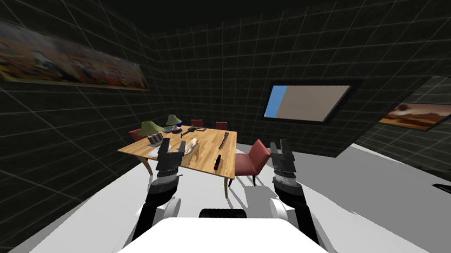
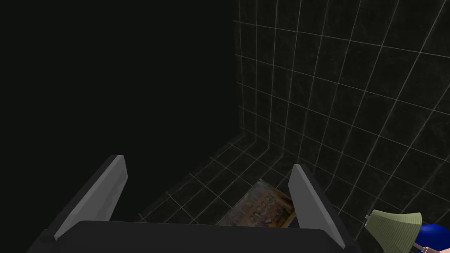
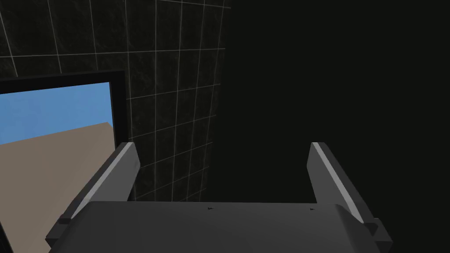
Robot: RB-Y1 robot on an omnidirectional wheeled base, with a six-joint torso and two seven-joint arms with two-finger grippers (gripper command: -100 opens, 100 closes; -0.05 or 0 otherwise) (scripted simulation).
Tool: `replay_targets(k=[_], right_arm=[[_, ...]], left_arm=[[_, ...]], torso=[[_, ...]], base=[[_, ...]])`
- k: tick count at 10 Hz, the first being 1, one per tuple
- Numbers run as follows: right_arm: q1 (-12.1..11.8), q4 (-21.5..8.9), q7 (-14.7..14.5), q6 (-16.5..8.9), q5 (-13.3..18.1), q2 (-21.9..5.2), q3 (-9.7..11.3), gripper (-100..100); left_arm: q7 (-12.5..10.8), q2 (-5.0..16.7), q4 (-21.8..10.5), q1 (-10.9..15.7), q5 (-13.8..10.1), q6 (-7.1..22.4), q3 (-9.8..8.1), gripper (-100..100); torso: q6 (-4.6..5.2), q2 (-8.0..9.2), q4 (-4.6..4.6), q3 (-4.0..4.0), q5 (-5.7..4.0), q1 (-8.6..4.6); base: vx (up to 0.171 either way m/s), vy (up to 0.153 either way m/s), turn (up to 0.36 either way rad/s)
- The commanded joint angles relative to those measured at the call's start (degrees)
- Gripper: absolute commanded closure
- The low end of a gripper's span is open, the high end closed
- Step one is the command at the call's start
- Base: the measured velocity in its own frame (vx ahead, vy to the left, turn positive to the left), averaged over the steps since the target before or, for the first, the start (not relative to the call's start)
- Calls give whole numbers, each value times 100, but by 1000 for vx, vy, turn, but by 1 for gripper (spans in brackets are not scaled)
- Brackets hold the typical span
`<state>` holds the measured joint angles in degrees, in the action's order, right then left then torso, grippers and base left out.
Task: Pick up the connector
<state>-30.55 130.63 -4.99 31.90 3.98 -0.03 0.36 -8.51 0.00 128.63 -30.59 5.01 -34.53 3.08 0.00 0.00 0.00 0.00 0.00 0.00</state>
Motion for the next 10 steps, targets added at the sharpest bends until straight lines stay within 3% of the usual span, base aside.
replay_targets(k=[1,5,10], right_arm=[[0,0,0,0,0,0,0,0],[1,0,0,0,0,1,1,0],[1,0,0,0,0,2,2,0]], left_arm=[[-46,185,-34,2,33,-43,-59,-100],[-309,730,-271,7,252,-272,-385,-100],[-846,1416,-880,14,807,-694,-1025,-100]], torso=[[0,0,0,0,0,0],[0,22,5,12,-5,-25],[1,20,5,12,-13,-58]], base=[[-8,-21,6],[-51,-72,10],[-56,-140,-4]])
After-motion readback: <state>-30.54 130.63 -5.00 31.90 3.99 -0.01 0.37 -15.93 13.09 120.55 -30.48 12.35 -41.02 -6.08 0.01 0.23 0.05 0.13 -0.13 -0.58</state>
